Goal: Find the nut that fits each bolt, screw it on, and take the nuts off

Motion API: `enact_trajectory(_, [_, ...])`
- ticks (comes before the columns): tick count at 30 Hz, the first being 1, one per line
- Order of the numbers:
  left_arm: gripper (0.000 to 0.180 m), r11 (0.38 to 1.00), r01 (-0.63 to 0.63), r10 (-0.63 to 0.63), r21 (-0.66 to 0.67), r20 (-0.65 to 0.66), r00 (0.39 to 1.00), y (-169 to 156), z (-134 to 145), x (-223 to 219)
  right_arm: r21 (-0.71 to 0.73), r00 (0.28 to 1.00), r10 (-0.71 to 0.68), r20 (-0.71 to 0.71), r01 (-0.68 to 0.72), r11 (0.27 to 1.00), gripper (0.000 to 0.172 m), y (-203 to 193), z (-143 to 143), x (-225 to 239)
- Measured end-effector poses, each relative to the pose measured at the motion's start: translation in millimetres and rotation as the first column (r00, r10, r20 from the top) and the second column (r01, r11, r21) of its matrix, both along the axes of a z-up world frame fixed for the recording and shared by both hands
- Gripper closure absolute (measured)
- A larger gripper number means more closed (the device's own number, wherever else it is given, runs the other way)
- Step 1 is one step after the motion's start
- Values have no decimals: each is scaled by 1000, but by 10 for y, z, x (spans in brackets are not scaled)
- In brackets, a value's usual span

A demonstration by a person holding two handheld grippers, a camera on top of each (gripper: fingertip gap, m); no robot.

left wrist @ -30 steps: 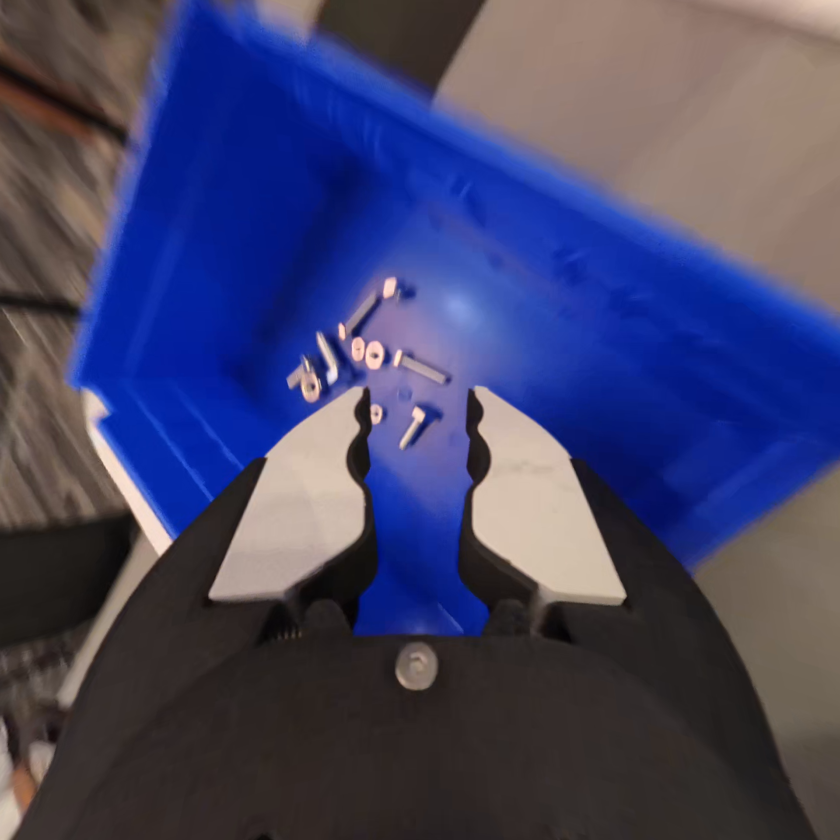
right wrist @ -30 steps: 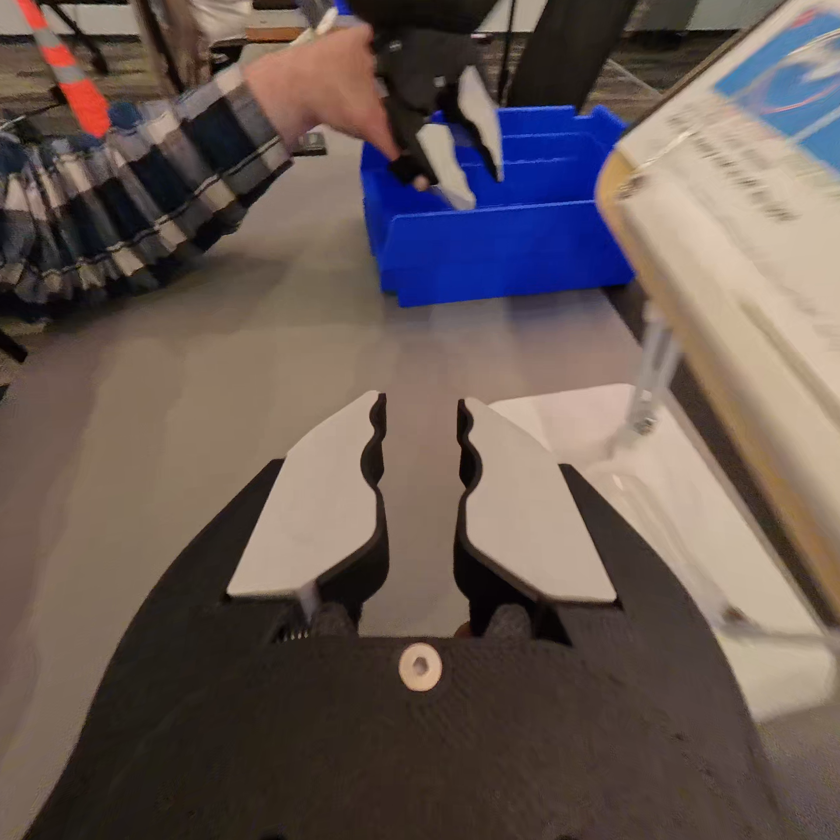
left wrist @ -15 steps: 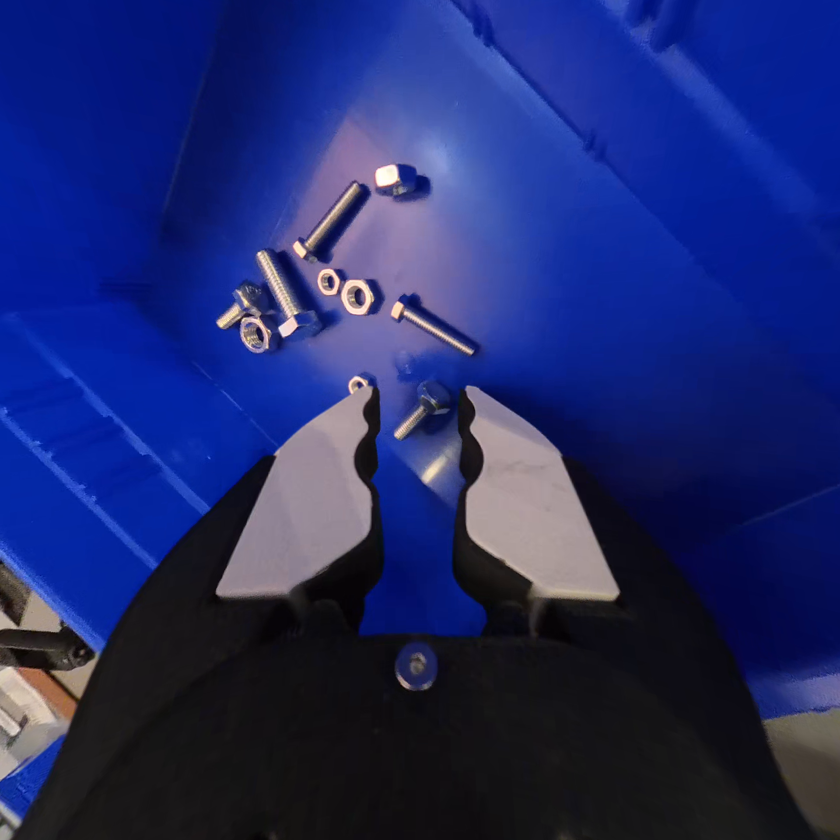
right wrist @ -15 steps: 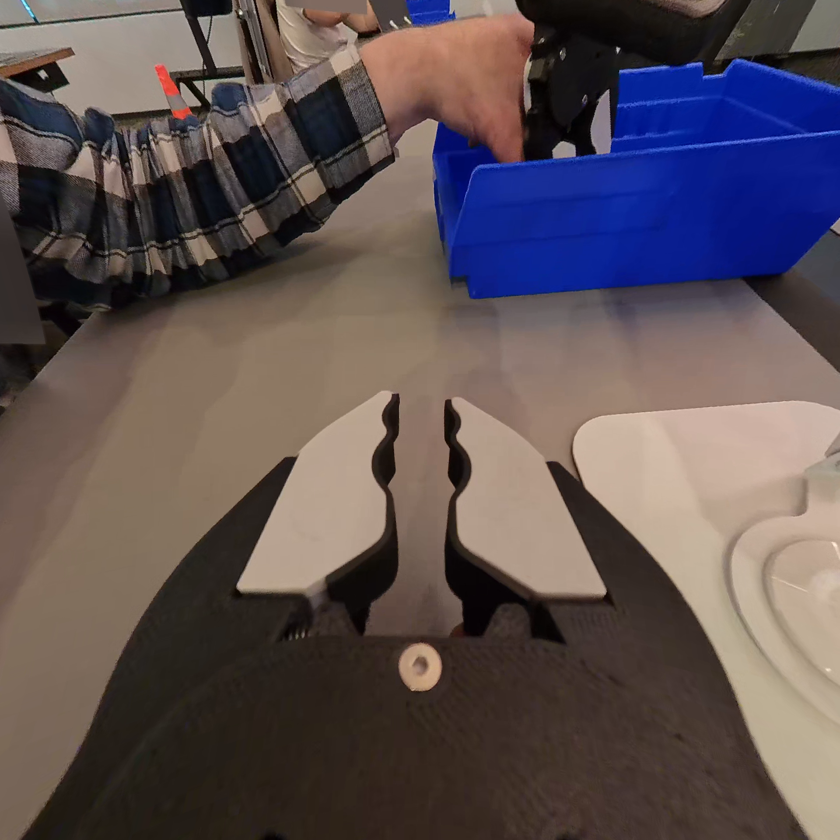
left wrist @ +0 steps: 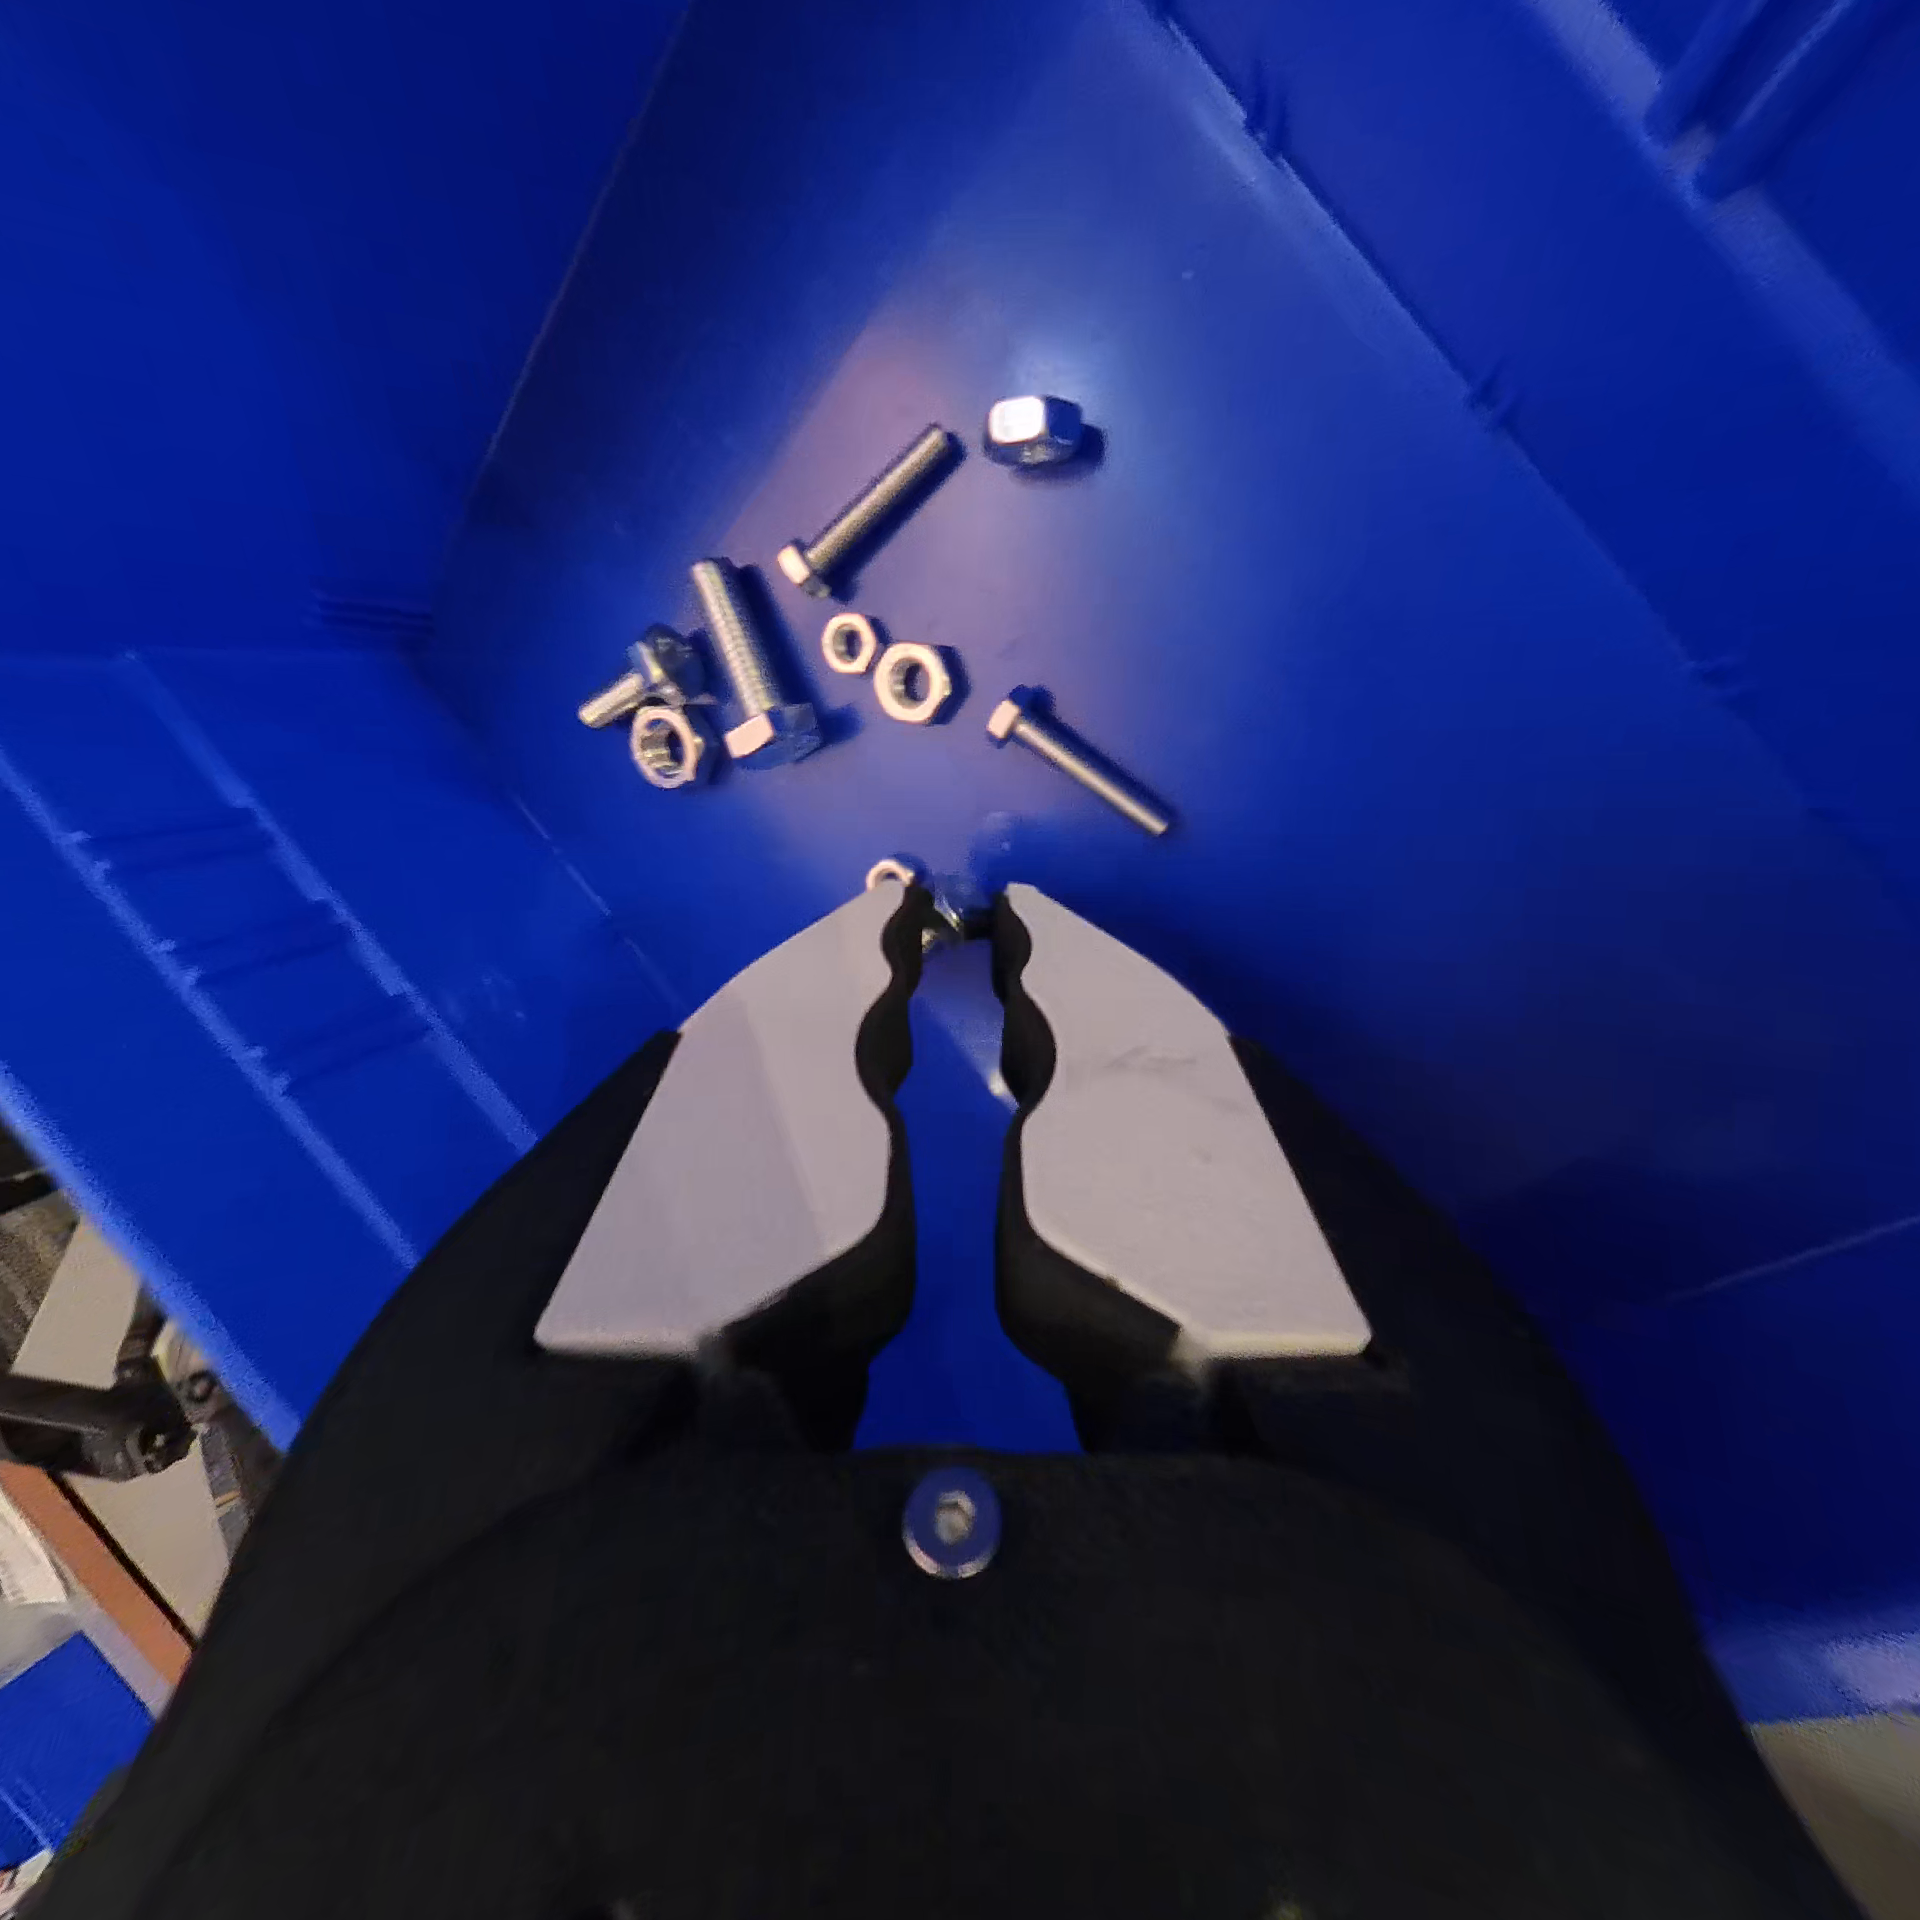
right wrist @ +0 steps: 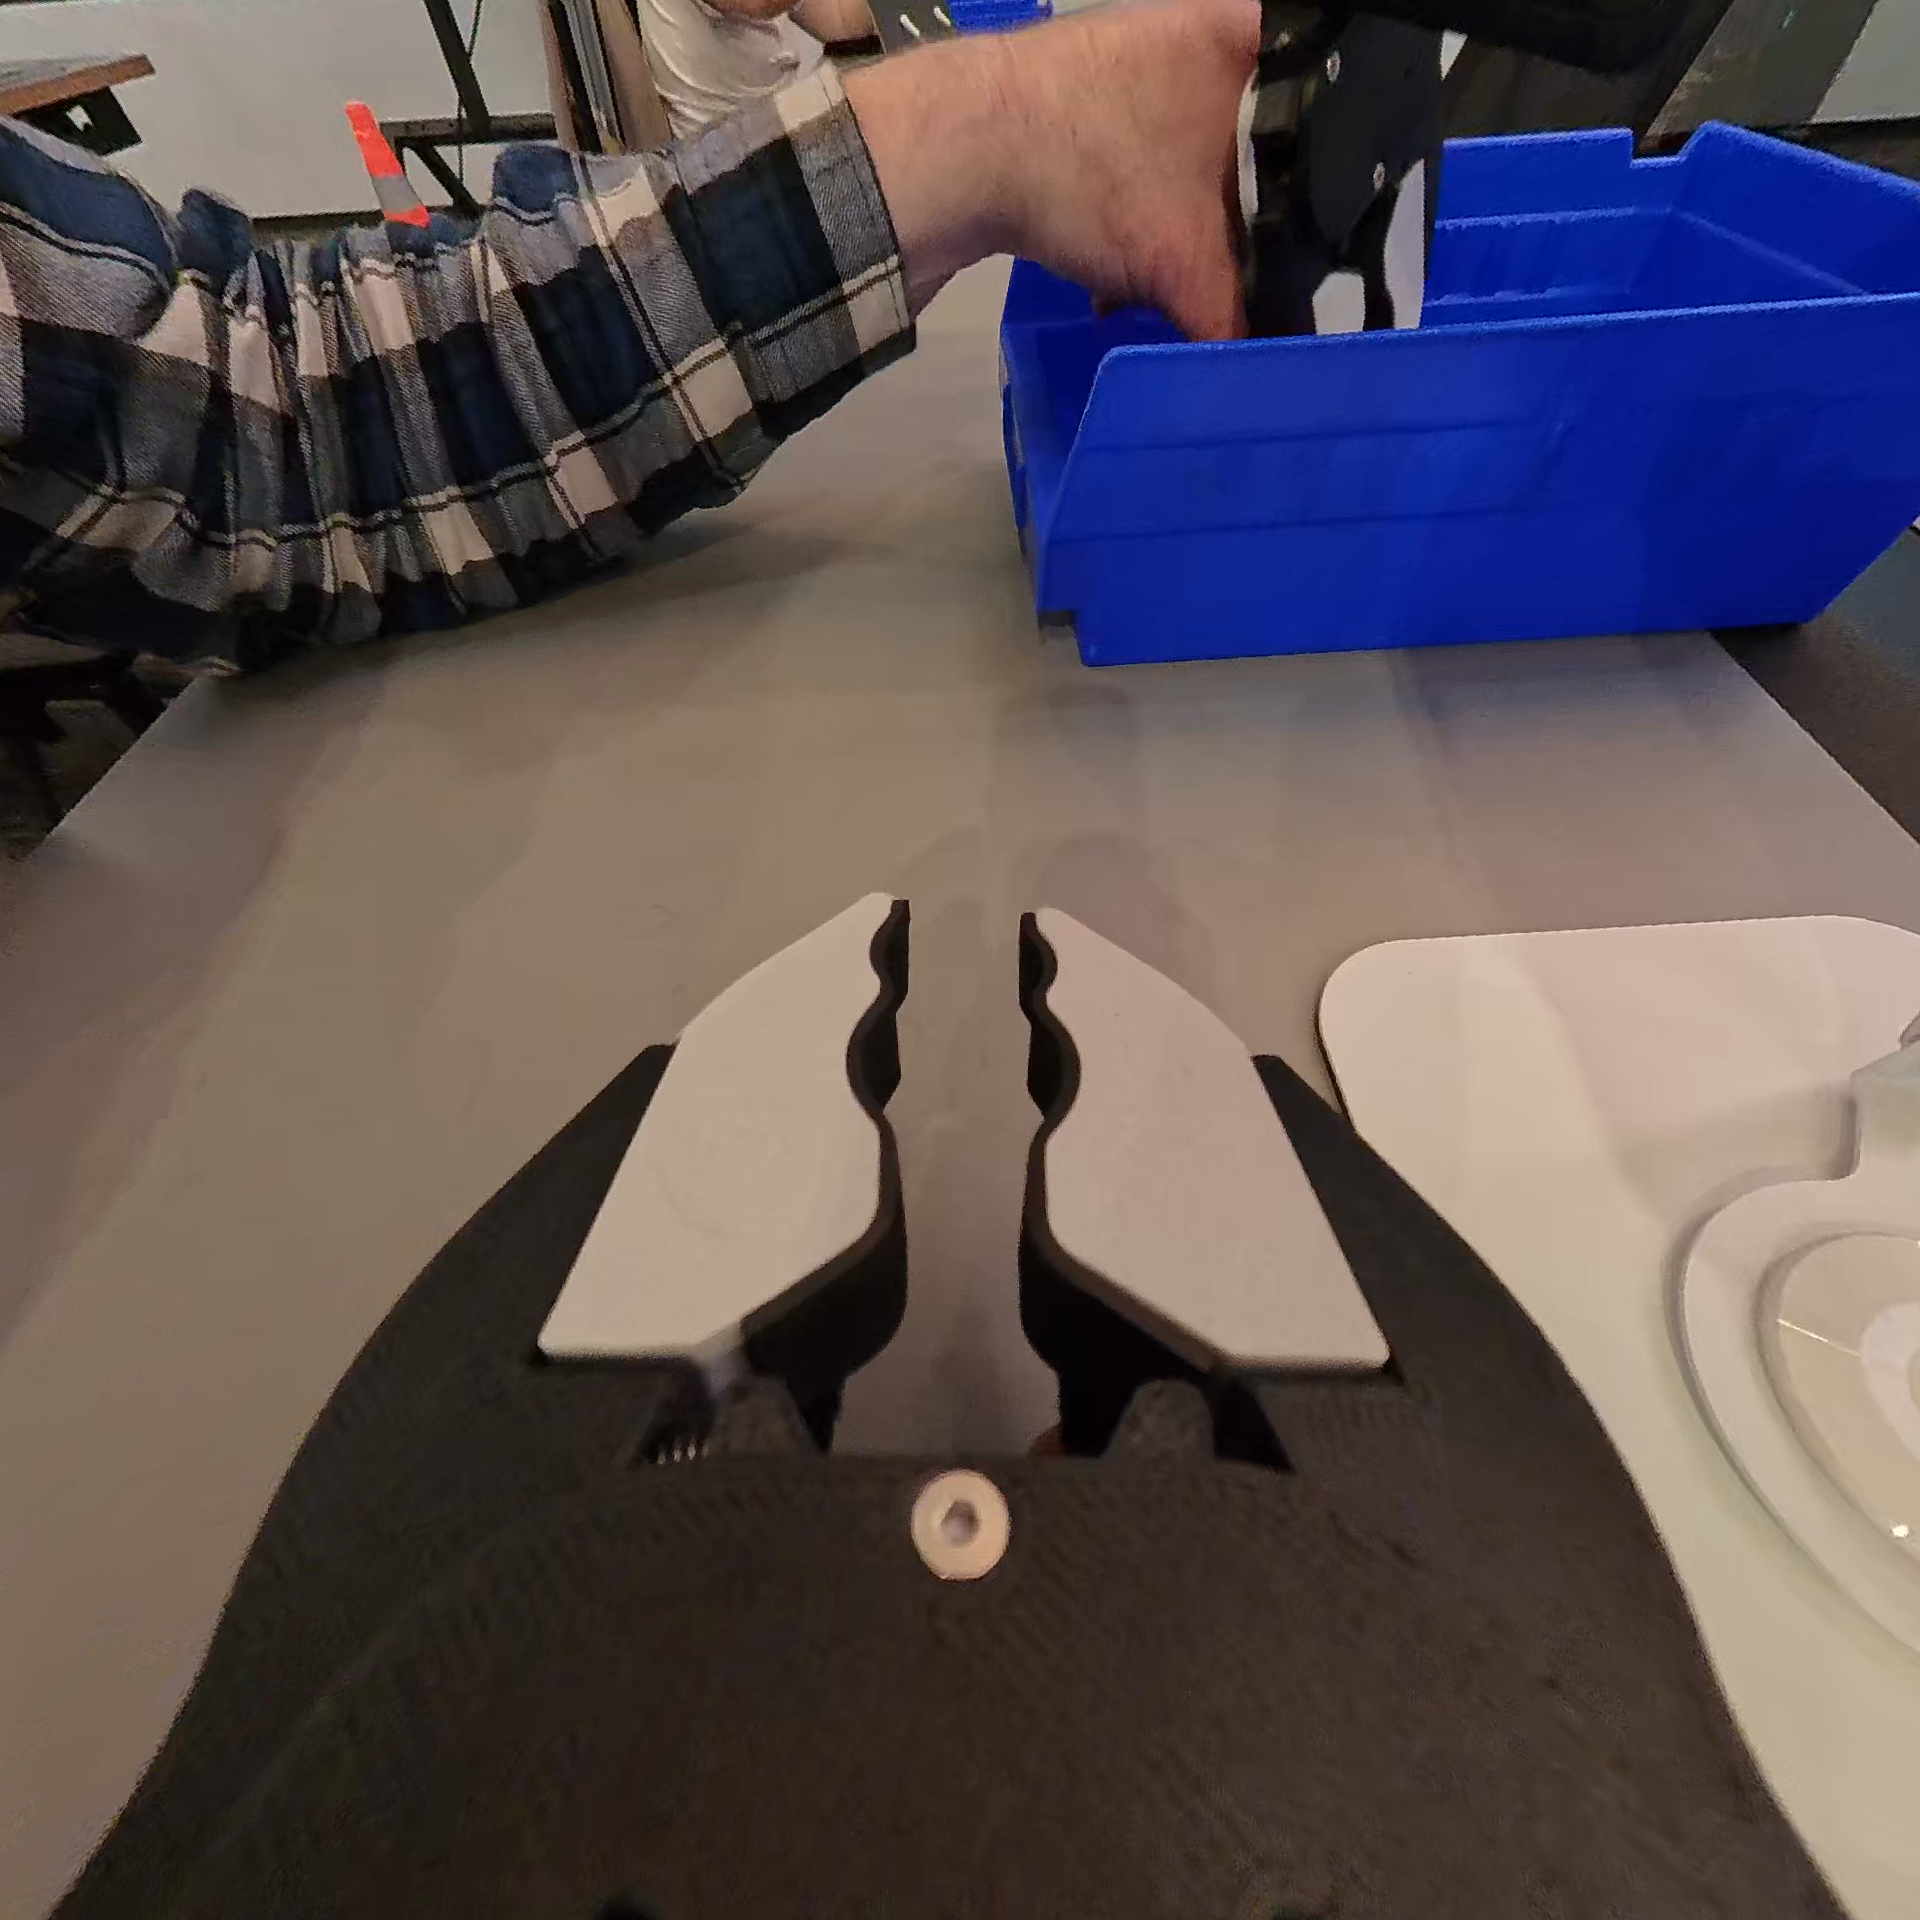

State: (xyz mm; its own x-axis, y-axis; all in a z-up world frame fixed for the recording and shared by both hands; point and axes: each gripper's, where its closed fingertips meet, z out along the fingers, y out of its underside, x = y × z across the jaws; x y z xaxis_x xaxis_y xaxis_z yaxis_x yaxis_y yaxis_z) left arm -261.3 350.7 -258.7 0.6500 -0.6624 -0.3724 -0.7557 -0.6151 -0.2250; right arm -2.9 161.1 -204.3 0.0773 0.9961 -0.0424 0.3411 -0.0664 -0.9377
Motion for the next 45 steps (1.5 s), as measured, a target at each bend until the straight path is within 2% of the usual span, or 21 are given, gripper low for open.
enact_trajectory(6, [168,988,-3,-20,153,153,988,-3,513,120,21,1000,0,13,0,1000,151,-11,-17,-10])
enact_trajectory(10, [168,958,35,-115,285,270,956,-185,970,398,40,1000,-8,19,7,999,150,-9,-26,-17])
enact_trajectory(13, [169,911,98,-217,401,261,941,-391,1245,639,31,1000,-16,-8,16,999,149,11,14,-34])
enact_trajectory(16, [169,836,221,-358,503,193,914,-669,1346,953,-5,998,-23,-50,23,1000,148,35,73,-67])
enact_trajectory(18, [169,800,264,-400,539,151,904,-846,1316,1111,-20,997,-24,-66,23,1000,148,41,95,-89])
enact_trajectory(22, [169,749,347,-508,565,152,848,-1267,1215,1488,-28,996,-30,-81,28,999,148,57,116,-95])
enact_trajectory(25, [169,712,414,-614,567,217,759,-1645,1200,1814,-52,993,-40,-109,34,998,149,86,152,-70])
enact_trajectory(28, [169,685,508,-684,522,221,695,-1926,1010,2046,-65,991,-55,-122,47,997,150,132,170,-37])
enact_trajectory(30, [169,676,579,-719,455,236,653,-2101,786,2167,-72,990,-60,-131,51,996,150,147,181,-21])
enact_trajectory(32, [169,634,661,-768,401,230,598,-2286,581,2257,-70,990,-64,-128,55,996,150,150,176,-16])
enact_trajectory(34, [169,630,680,-773,374,219,596,-2330,455,2278,-51,992,-64,-111,58,997,150,138,154,-27])
enact_trajectory(38, [168,607,716,-795,345,280,538,-2442,354,2321,-13,996,-48,-74,47,999,150,94,105,-58])
enact_trajectory(45, [168,596,759,-800,263,274,533,-2511,130,2293,-18,996,-47,-75,45,999,150,96,105,-58])
